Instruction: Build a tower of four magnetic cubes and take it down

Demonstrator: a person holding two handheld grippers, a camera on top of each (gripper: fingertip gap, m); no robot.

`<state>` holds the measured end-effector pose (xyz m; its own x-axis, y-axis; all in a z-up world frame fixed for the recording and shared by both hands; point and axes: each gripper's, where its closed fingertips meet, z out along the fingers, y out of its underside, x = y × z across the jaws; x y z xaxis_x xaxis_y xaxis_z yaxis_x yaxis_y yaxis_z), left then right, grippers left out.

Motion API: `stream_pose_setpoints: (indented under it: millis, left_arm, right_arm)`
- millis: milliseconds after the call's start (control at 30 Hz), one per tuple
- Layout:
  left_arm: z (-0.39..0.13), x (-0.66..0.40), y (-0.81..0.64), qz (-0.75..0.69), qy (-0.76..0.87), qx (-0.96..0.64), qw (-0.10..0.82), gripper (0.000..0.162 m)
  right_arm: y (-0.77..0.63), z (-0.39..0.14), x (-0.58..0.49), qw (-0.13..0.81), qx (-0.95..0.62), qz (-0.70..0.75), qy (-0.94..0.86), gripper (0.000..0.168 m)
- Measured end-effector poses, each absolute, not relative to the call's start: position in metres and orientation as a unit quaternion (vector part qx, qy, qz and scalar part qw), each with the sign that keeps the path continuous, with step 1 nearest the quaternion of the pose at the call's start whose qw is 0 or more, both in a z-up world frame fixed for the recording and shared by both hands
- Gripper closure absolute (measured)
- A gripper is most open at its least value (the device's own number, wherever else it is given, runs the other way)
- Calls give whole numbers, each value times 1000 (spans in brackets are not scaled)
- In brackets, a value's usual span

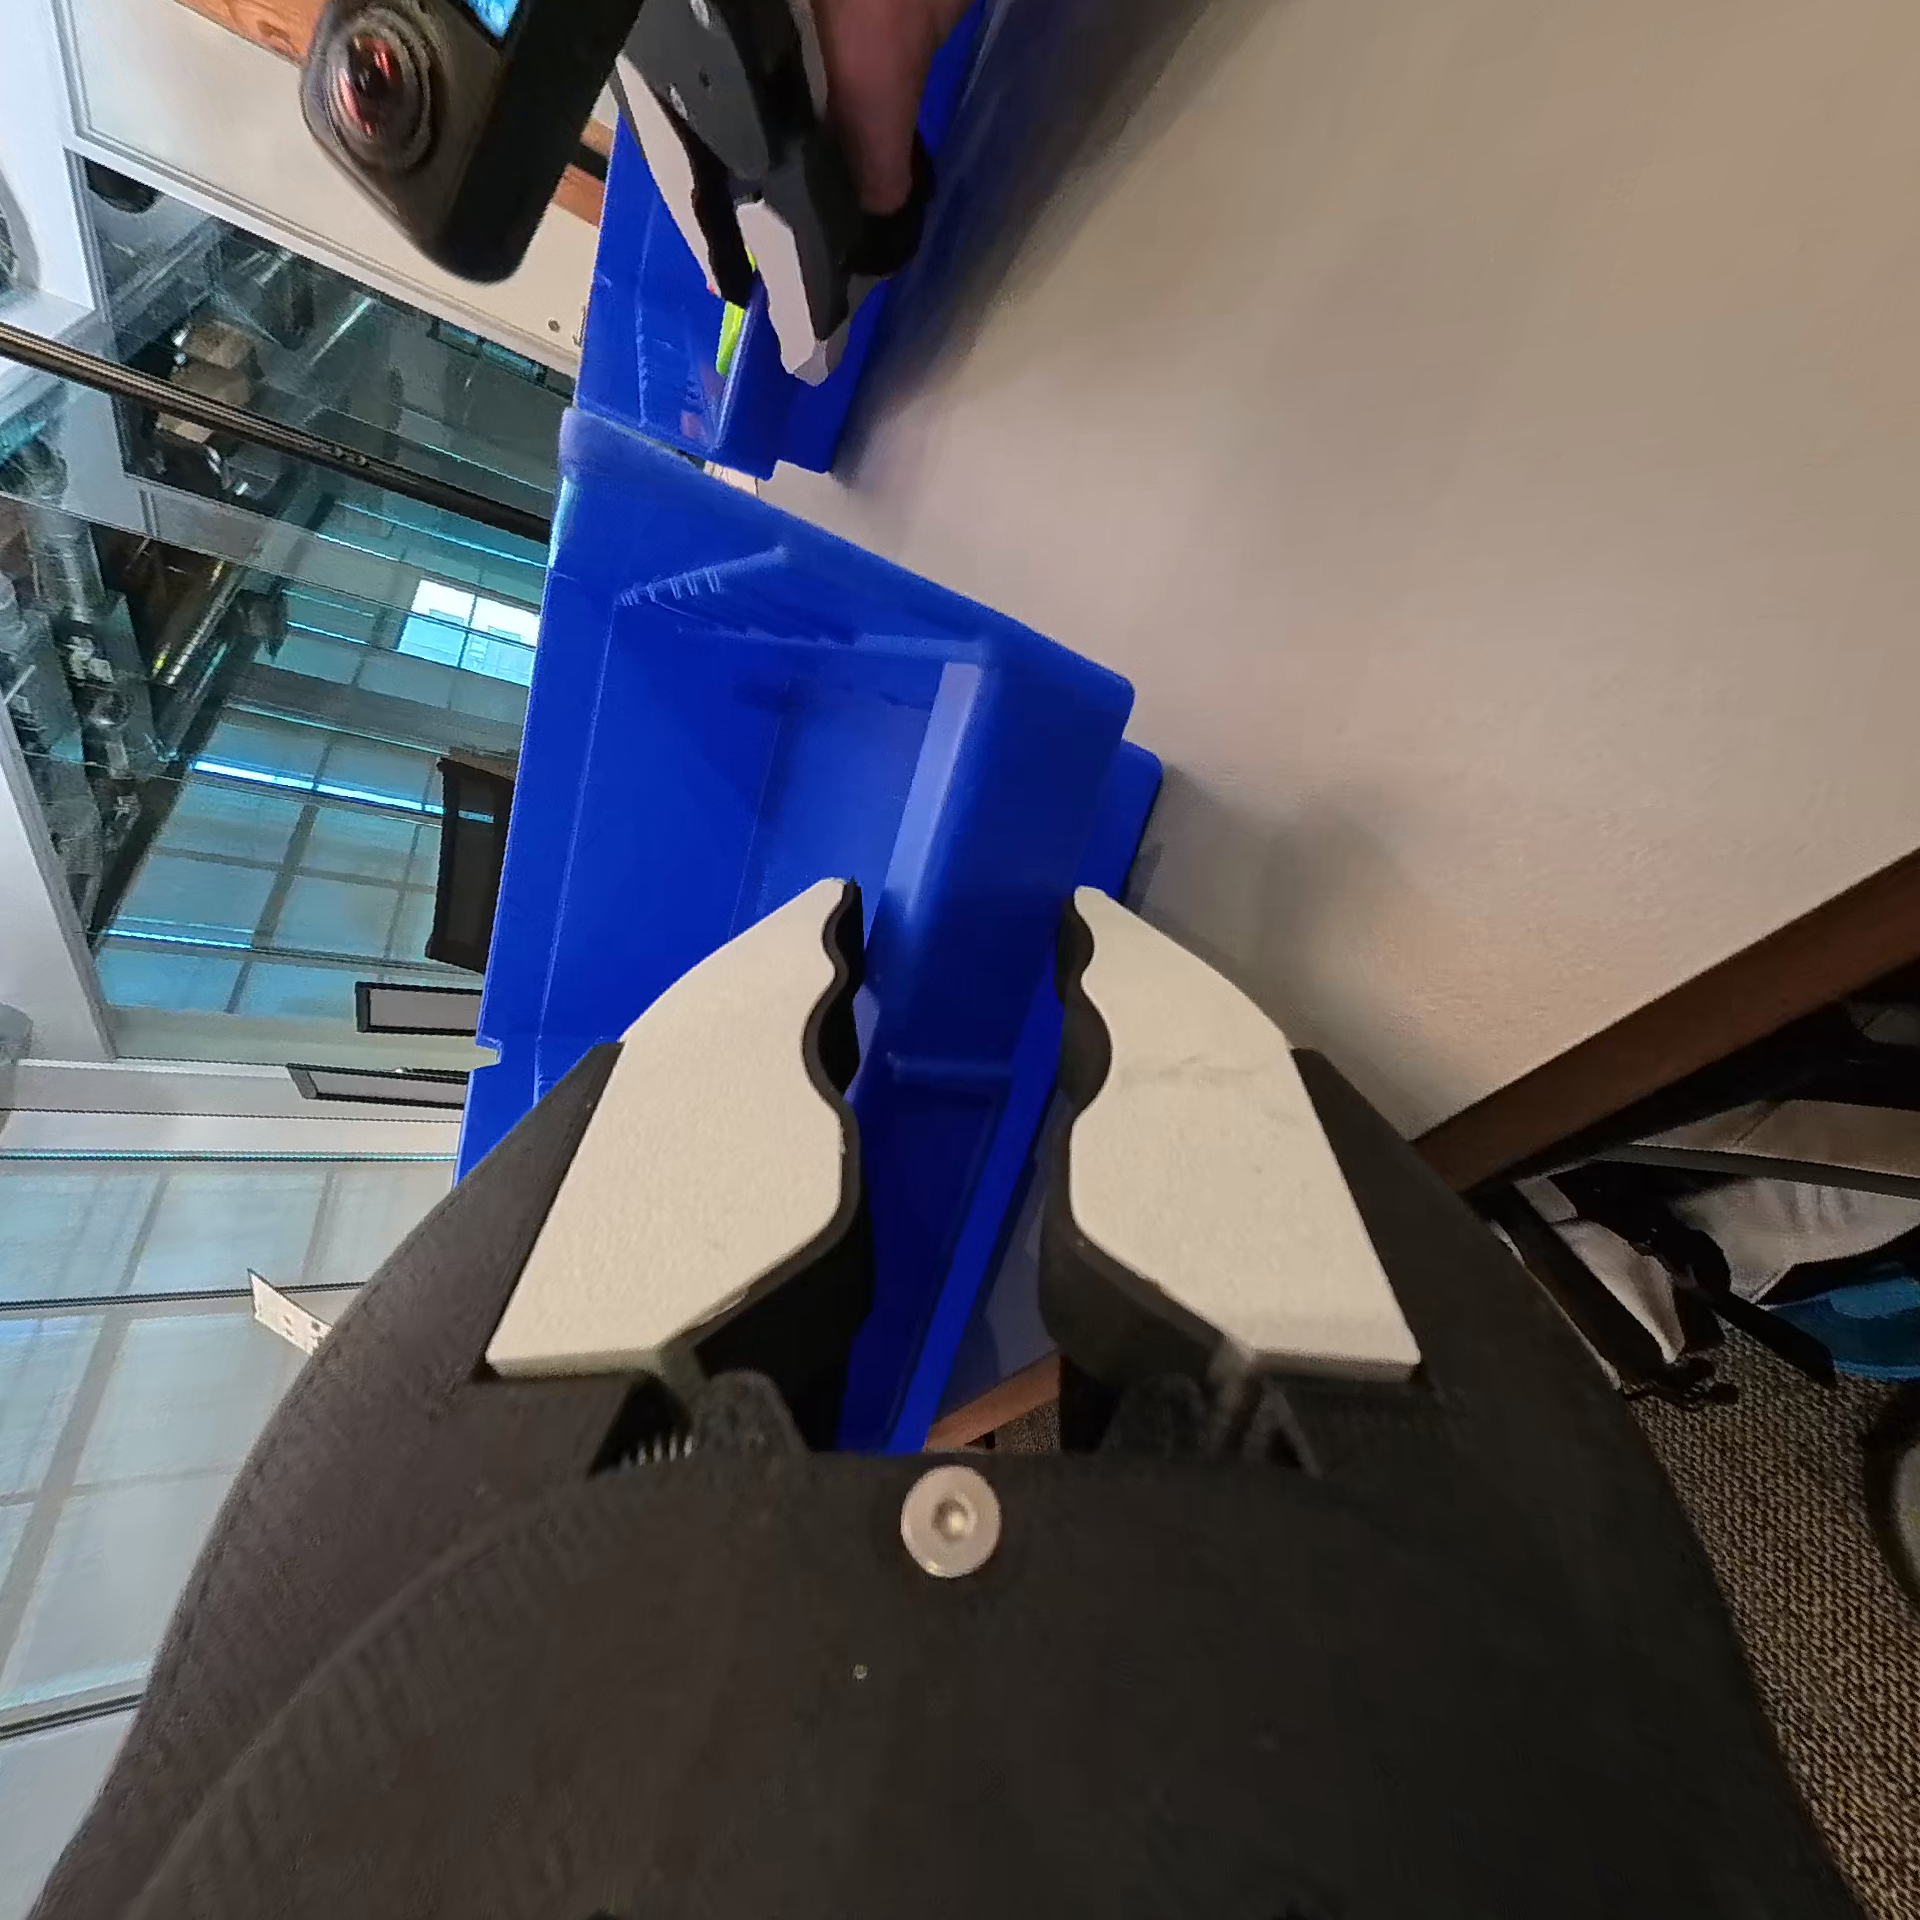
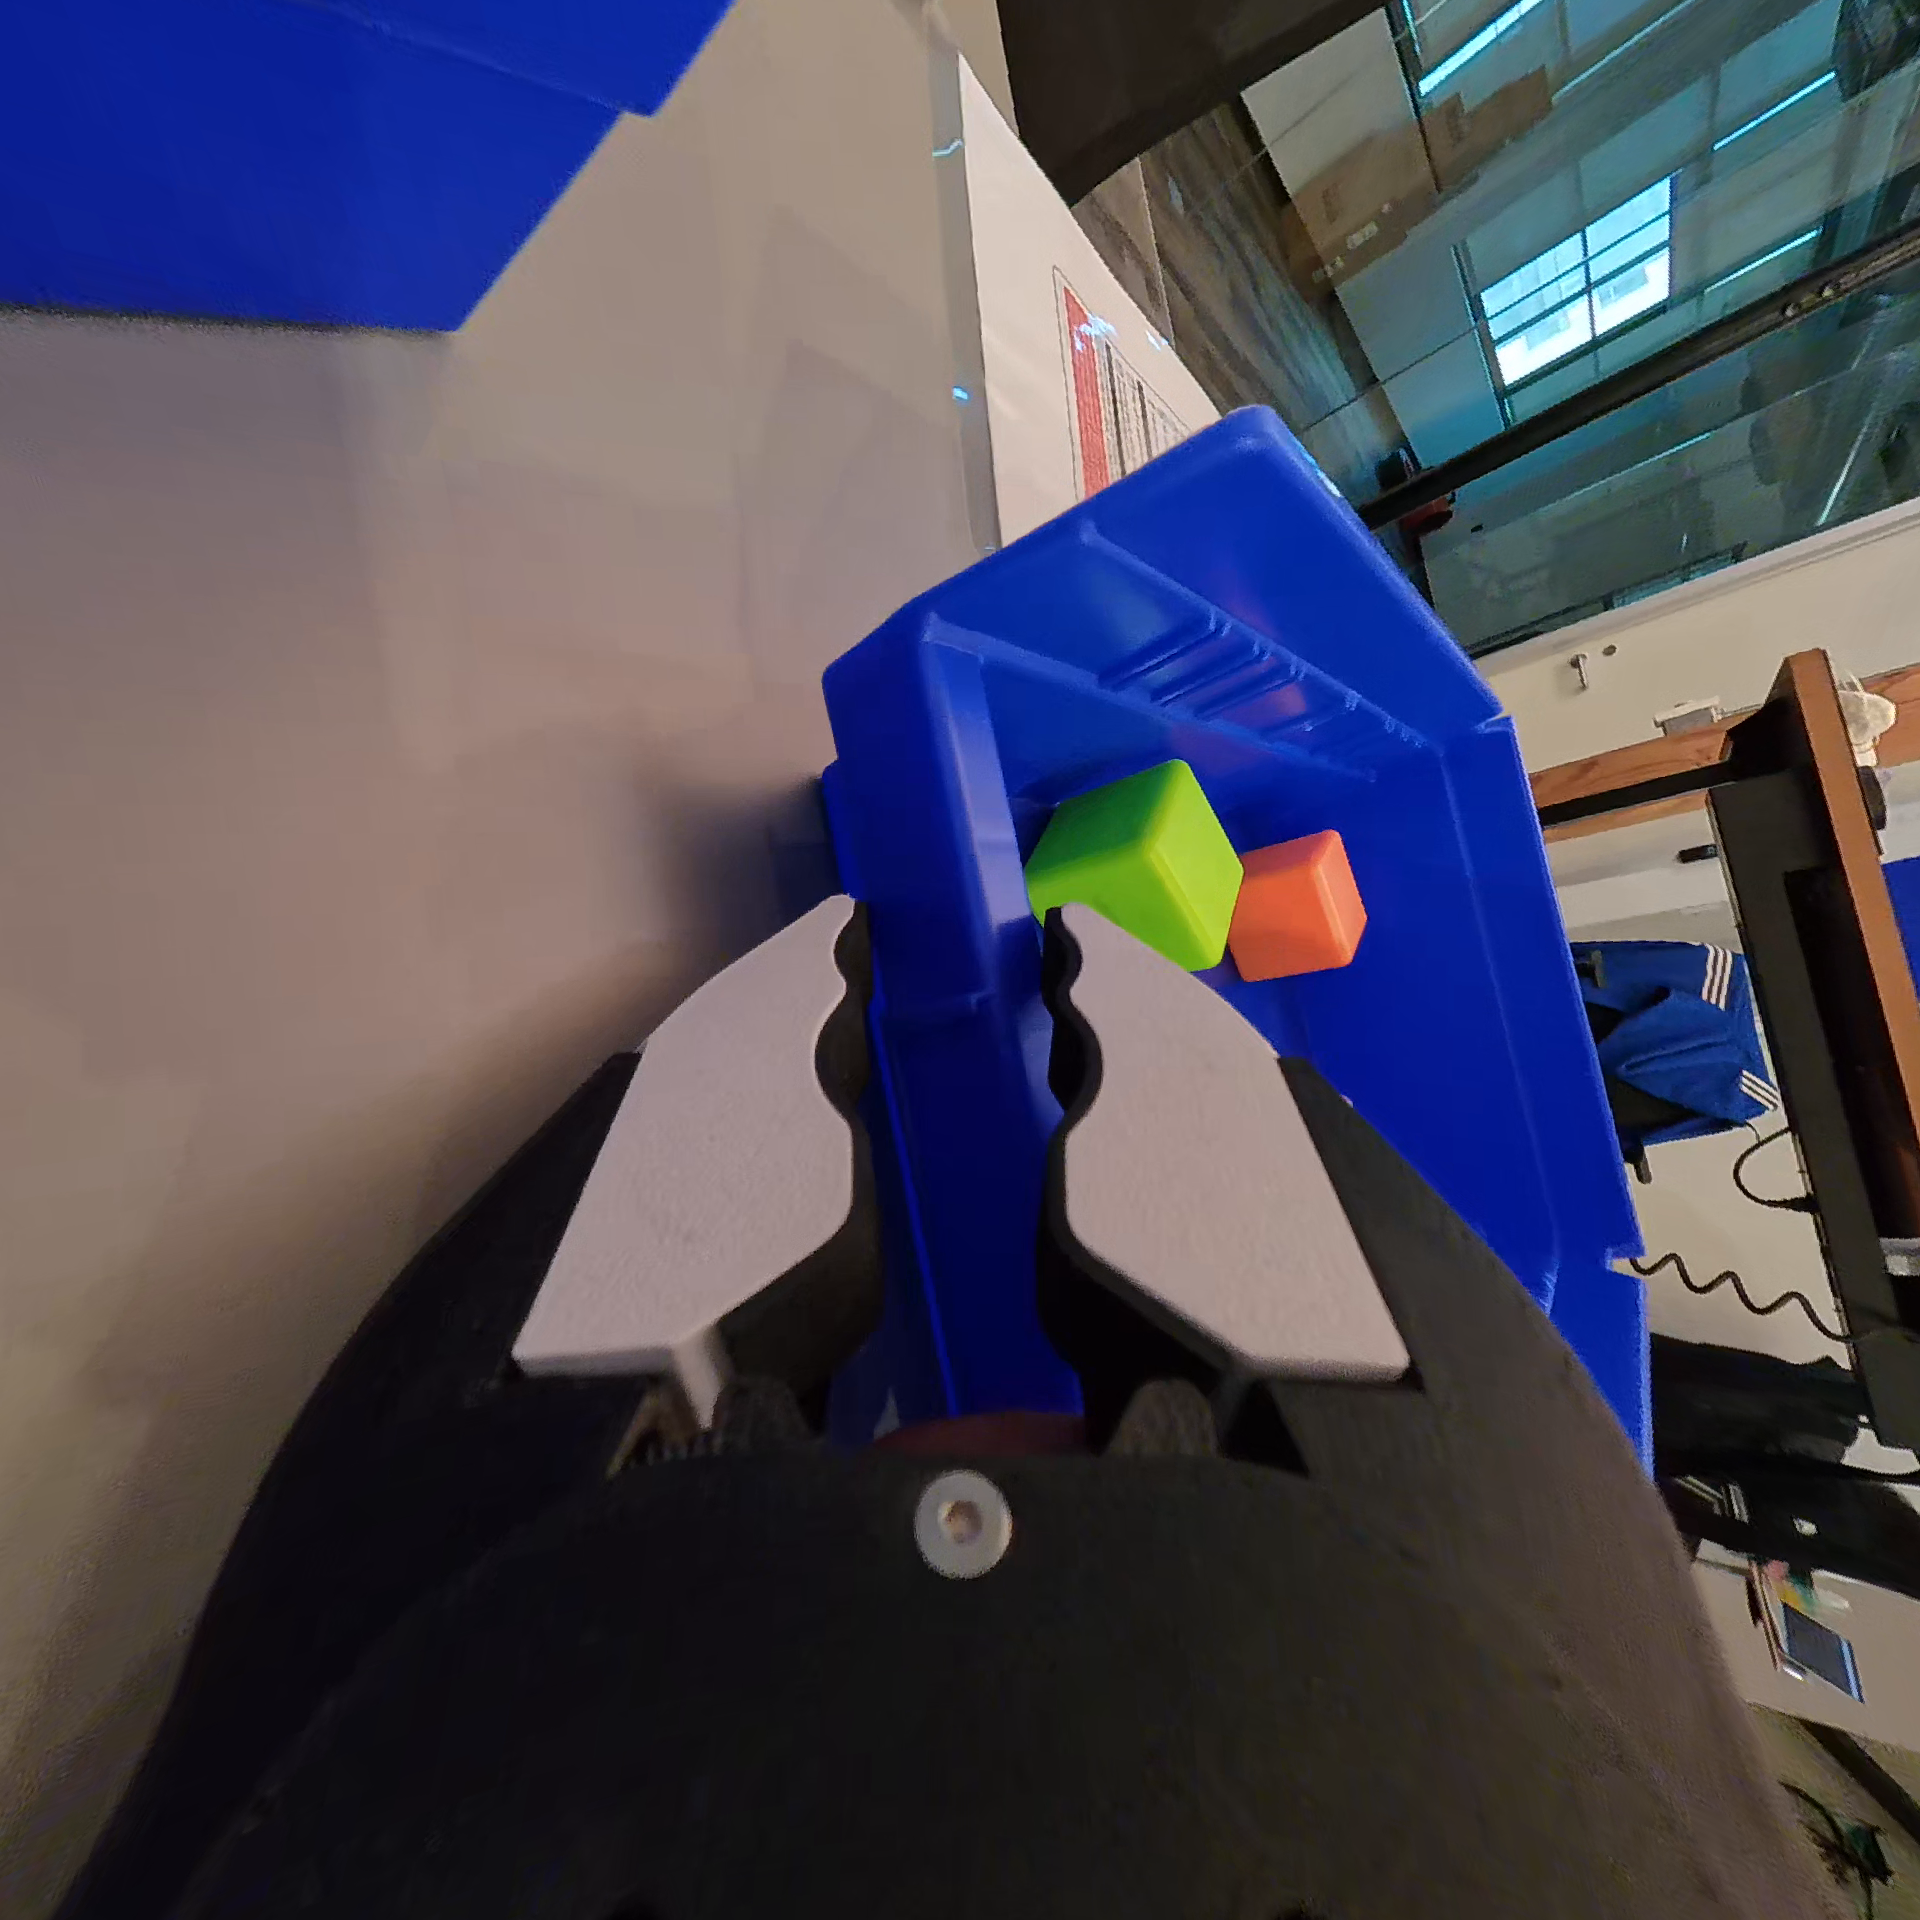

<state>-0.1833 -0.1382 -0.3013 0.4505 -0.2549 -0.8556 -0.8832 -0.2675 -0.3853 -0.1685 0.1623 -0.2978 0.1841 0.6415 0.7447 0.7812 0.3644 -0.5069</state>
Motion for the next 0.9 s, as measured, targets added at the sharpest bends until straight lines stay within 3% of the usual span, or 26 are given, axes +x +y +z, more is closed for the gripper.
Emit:
stream_pose_setpoints:
  millis: [333, 367, 433, 500, 767, 900]
  left_arm:
    - [-301, -182, -137, 342, 398, -717, 459, 127]
    - [-301, -182, -137, 342, 398, -717, 458, 127]
    - [-301, -180, -137, 341, 400, -716, 459, 127]
    - [-301, -177, -136, 338, 402, -715, 461, 127]
    - [-301, -146, -130, 318, 424, -706, 470, 129]
    - [-301, -135, -128, 311, 425, -709, 469, 129]
  right_arm:
    - [173, -295, -173, 535, -569, -60, -622, 134]
    - [170, -292, -172, 540, -573, -49, -614, 130]
    - [161, -278, -167, 556, -578, -31, -596, 102]
    - [146, -257, -161, 573, -580, -5, -579, 96]
    - [60, -222, -126, 521, -640, 176, -537, 117]
    - [9, -207, -116, 475, -656, 284, -513, 118]
